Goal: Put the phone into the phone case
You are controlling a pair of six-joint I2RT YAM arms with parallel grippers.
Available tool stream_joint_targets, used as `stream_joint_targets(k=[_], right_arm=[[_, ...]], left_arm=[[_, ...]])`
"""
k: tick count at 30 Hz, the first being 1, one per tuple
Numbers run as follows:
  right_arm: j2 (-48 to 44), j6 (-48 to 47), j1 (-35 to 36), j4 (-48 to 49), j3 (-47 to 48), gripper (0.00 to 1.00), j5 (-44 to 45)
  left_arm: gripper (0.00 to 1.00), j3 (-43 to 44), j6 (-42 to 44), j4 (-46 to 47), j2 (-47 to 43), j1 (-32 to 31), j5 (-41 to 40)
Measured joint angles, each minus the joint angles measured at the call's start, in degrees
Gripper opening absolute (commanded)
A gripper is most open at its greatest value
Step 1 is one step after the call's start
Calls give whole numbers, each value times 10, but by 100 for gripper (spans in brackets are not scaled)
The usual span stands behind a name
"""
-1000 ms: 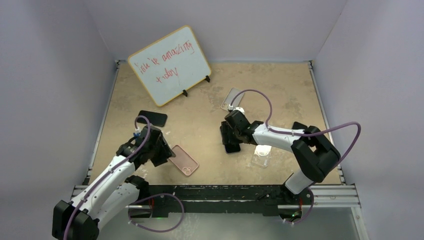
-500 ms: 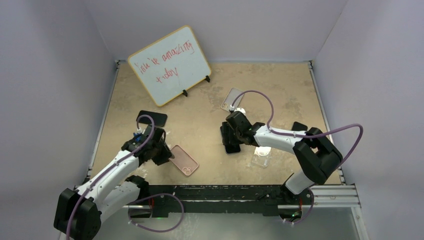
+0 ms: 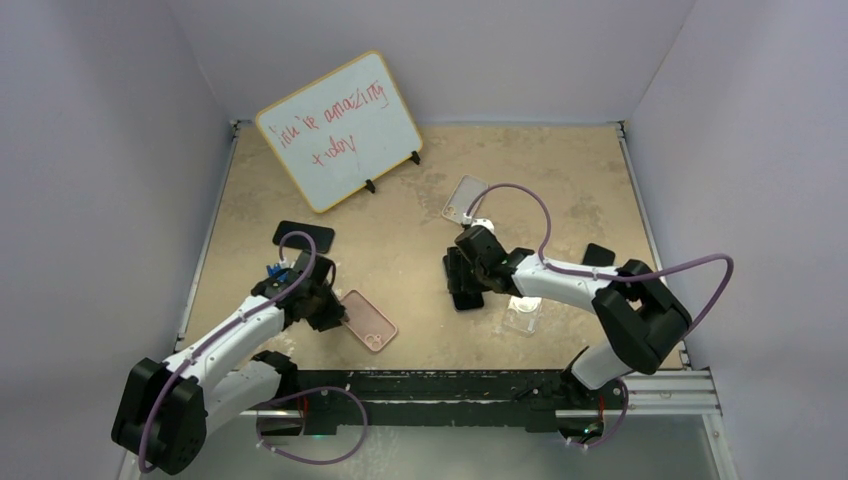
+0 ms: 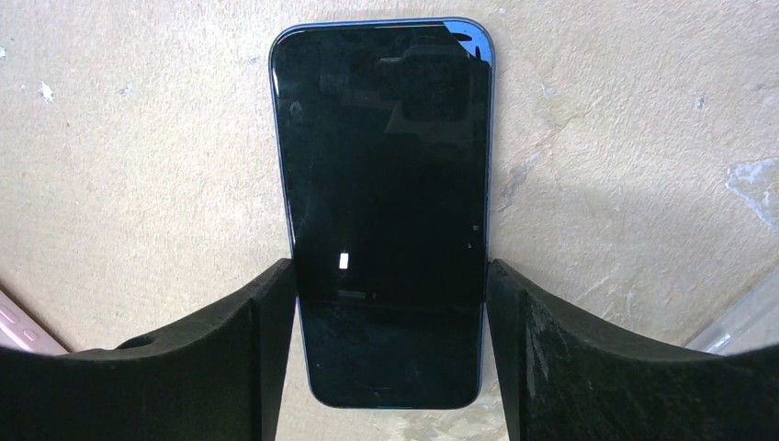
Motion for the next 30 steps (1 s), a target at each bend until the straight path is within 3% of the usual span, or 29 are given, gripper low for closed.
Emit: stream_joint_targets(k=[18, 25, 30], right_arm=[[-21, -5, 0, -7, -18, 53, -2], [-32, -6, 0, -7, -27, 52, -3], [-38, -6, 0, -7, -31, 51, -3]], left_arm=[[16, -10, 5, 49, 23, -22, -9], [0, 0, -1, 89, 65, -65, -14], [0, 21, -10, 115, 105, -96, -21]])
